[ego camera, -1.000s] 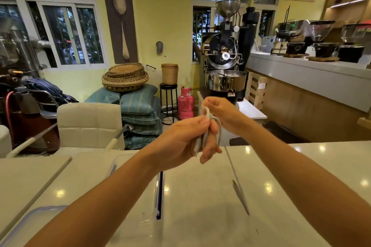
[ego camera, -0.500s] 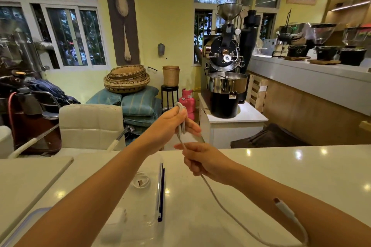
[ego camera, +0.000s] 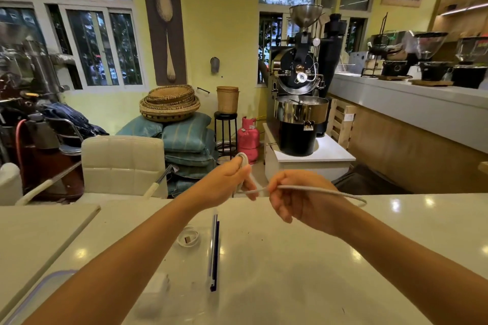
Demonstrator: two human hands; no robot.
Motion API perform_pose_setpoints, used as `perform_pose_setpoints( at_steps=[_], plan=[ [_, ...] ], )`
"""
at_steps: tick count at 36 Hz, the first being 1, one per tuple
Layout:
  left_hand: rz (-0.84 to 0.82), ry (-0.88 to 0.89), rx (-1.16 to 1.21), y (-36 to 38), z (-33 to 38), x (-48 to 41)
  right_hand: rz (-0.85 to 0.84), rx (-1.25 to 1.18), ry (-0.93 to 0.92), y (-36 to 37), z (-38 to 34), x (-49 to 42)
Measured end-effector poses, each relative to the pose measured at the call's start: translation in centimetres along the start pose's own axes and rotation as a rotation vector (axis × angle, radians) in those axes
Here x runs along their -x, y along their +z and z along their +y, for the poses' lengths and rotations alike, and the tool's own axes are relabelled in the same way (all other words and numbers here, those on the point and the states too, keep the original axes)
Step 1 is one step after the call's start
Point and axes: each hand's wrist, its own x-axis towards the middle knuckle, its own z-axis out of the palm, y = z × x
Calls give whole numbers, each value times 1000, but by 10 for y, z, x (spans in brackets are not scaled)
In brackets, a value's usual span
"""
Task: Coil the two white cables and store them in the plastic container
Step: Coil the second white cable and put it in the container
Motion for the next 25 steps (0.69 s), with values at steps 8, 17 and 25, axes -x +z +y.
perform_pose_setpoints(
  at_steps=[8,17,25],
  plan=[
    [-74,89,109,20,6,9,15,-97,-189,-4,-22,-2],
    [-163,135,480,37,10,11,236,25,-245,-12,-31,-22],
    [-314,173,618,40,15,16,359,-49,-179,-16,-36,-38]
  ],
)
